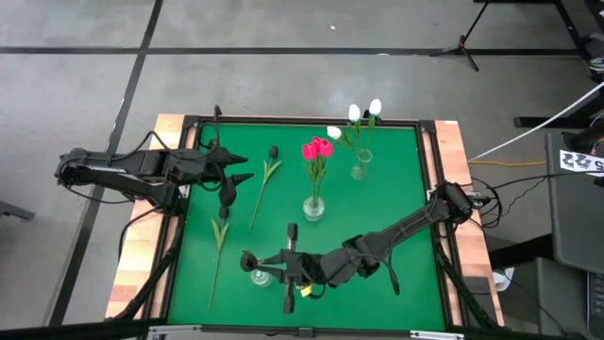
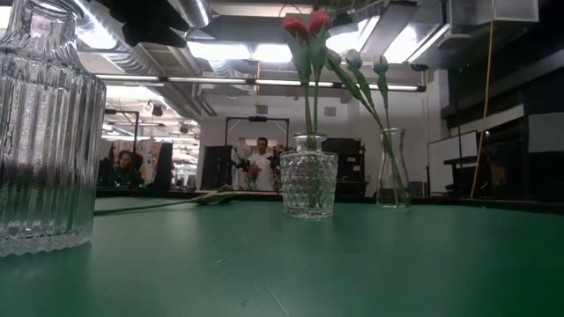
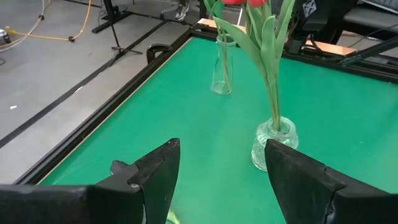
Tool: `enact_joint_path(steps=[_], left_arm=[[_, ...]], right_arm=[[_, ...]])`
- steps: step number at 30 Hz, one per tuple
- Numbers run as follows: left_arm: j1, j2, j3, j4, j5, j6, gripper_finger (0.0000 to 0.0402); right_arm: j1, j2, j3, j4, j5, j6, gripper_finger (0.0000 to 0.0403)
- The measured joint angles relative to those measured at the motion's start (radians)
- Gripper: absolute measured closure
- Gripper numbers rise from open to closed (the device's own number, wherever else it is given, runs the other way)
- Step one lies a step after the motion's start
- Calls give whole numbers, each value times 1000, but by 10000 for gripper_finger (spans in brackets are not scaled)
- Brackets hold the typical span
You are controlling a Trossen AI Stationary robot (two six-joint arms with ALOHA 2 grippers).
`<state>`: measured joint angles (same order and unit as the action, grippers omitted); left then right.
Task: Sort flowers into vase by color
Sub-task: Put the bottom right black tulip into the bottom transparent flower vase
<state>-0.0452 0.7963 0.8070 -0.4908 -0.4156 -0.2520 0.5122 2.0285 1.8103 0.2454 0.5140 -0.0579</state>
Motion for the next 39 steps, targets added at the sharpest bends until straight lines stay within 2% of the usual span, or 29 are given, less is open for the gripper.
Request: enact_joint_path(steps=[5,13,25,31,36,39], left_arm=[[0,0,0,0,0,0,171],[0,-3,0,0,0,1,171],[0,-2,0,1,0,1,171],[0,-2,0,2,0,0,171],[0,-2,0,3,0,0,171],[0,-2,0,3,0,-1,171]], right_arm=[[-8,1,-8,1,-4,3,403],[-18,5,-104,194,-80,6,403],[-22,3,-169,222,-88,50,403],[-52,4,-220,216,-144,68,403],[-71,4,-293,345,-178,103,403],[-76,4,-324,364,-186,107,398]])
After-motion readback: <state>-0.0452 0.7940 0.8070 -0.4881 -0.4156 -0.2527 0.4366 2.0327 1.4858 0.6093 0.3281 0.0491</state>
